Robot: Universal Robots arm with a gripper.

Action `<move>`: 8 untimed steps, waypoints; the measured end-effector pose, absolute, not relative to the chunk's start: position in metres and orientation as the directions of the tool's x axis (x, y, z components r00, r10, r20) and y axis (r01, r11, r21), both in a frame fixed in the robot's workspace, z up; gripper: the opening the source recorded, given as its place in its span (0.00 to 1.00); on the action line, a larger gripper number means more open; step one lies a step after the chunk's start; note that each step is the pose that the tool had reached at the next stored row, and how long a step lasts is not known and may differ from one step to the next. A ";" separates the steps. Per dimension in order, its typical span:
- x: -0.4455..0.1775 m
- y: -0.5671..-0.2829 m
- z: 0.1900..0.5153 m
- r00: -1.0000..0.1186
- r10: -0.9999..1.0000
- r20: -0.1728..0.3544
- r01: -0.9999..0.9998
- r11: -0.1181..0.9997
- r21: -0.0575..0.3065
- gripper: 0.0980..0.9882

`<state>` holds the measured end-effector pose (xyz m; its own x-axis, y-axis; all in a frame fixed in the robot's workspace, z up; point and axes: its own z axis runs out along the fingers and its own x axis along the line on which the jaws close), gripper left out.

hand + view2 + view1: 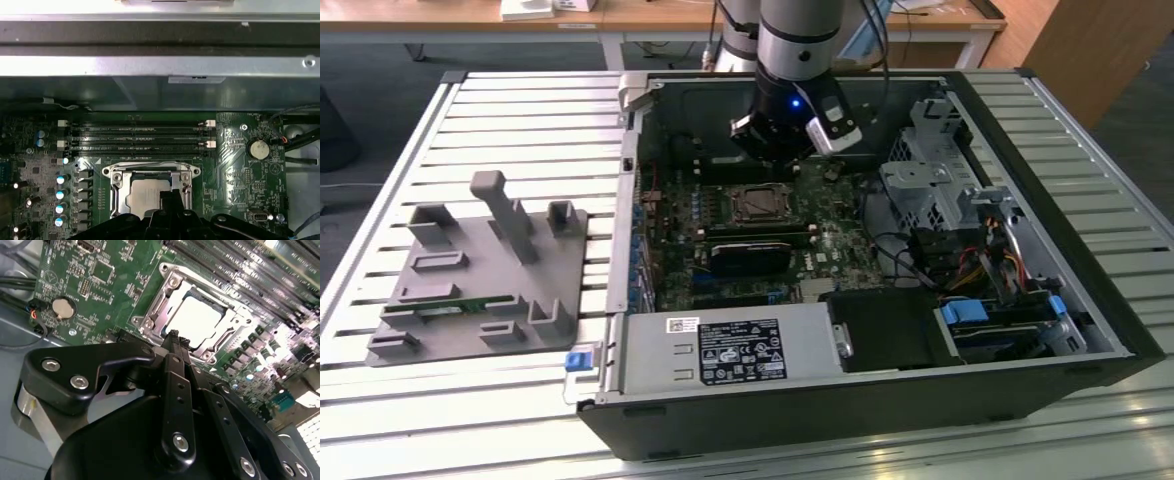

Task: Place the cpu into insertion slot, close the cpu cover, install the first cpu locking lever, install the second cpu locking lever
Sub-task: 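Install the second cpu locking lever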

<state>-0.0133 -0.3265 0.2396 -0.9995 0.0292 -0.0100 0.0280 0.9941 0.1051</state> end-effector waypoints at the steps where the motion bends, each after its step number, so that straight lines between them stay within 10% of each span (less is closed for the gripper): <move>1: -0.013 -0.328 0.240 -1.000 0.029 -0.010 0.028 0.994 0.105 0.01; 8: -0.013 -0.333 0.240 -1.000 0.029 -0.010 0.028 0.994 0.102 0.01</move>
